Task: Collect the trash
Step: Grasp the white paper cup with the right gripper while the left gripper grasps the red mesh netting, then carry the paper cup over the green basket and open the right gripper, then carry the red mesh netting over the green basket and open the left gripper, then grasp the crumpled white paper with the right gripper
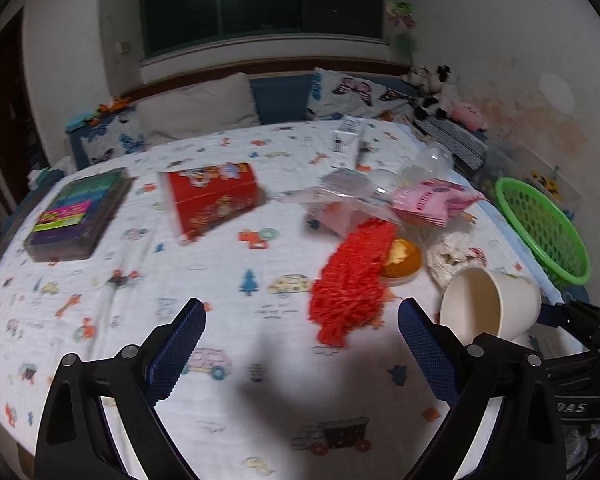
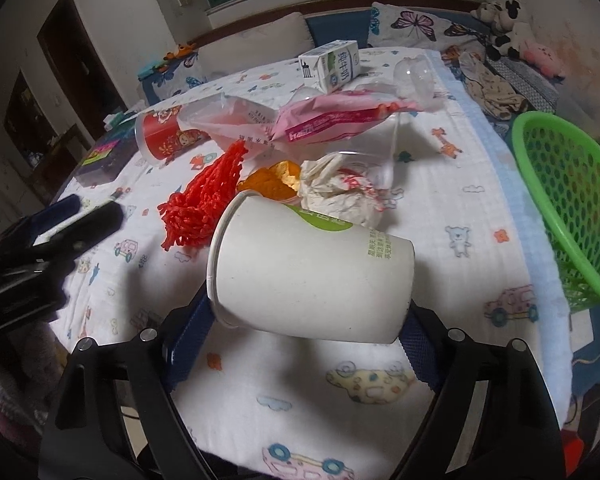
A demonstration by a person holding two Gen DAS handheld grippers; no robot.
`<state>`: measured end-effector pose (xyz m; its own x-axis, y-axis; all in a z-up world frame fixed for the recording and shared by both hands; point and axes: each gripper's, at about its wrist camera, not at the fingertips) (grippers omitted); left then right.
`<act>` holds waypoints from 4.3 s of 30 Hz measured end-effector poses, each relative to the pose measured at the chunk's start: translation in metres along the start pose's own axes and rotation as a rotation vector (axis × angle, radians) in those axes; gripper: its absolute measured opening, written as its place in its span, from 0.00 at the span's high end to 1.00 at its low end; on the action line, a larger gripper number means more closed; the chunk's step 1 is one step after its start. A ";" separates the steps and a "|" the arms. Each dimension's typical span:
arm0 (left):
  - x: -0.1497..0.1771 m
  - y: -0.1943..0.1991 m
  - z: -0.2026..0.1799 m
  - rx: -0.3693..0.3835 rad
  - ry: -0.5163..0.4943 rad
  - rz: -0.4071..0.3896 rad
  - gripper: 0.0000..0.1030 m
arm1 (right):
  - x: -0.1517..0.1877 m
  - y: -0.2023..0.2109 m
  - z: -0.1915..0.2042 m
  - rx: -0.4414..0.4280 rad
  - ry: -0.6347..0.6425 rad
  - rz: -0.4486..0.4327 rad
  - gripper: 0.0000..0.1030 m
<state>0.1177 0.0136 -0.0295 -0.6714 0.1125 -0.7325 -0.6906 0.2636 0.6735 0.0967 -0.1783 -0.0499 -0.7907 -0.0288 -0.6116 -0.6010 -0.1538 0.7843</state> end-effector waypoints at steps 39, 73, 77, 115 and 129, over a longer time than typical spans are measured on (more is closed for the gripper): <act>0.003 -0.031 -0.012 0.112 0.018 0.109 0.67 | -0.024 0.048 -0.193 0.292 -0.212 -0.094 0.18; -0.101 -0.067 -0.197 0.414 -0.179 0.113 0.67 | -0.018 0.057 -0.275 0.386 -0.227 -0.122 0.17; -0.111 -0.092 -0.229 0.446 -0.196 0.153 0.67 | -0.012 0.069 -0.280 0.395 -0.229 -0.141 0.17; -0.103 -0.097 -0.234 0.407 -0.193 0.146 0.26 | 0.001 0.090 -0.268 0.341 -0.246 -0.173 0.16; -0.093 -0.049 -0.113 0.234 -0.039 0.063 0.30 | -0.018 0.076 -0.195 0.238 -0.131 -0.181 0.16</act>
<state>0.1833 -0.1177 0.0168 -0.6969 0.1710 -0.6964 -0.5641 0.4689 0.6796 0.0883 -0.3823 0.0005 -0.6675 0.1077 -0.7368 -0.7314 0.0909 0.6759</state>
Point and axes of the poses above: each gripper's, at about its wrist camera, not at the fingertips, and y roughly against the way its jaws point, z to its left, x to its underside, and after that the axes turned 10 degrees about x, right-handed
